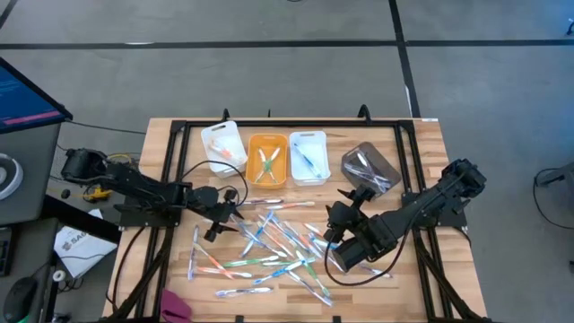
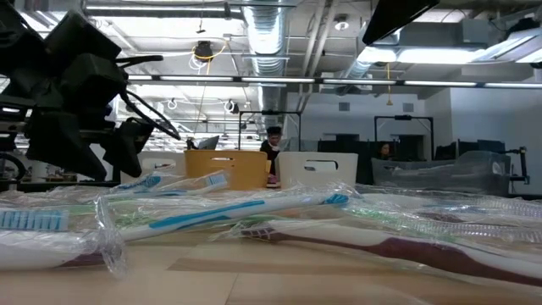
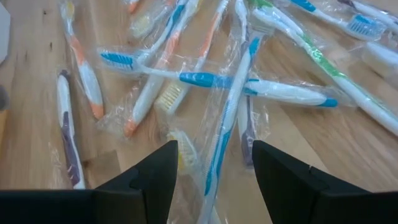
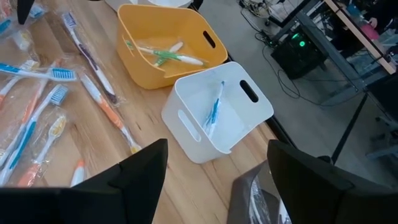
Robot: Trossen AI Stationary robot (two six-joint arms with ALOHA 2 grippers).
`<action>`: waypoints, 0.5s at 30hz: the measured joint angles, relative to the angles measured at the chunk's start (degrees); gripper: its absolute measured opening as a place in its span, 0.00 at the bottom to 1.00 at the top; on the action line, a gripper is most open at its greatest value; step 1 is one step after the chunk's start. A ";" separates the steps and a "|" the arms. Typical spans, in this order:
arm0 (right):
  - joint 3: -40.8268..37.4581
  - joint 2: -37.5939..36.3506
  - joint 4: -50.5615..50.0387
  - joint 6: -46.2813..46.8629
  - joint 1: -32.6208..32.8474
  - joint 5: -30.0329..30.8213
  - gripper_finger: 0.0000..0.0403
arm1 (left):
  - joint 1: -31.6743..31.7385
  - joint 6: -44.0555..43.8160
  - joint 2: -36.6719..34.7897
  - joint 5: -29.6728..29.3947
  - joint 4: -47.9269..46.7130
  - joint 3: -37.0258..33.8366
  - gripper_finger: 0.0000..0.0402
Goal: Pick & Place Toothbrushes
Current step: Put the white blue toothbrush into the right white bin
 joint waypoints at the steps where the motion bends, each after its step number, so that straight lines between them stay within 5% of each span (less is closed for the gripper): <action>1: 0.00 0.00 0.00 0.00 0.00 0.00 0.67 | -0.01 0.00 0.77 0.00 1.11 0.00 0.50; 15: 0.00 0.00 0.00 -0.02 -0.04 0.00 0.67 | 0.11 -0.10 7.44 0.00 5.60 0.02 0.49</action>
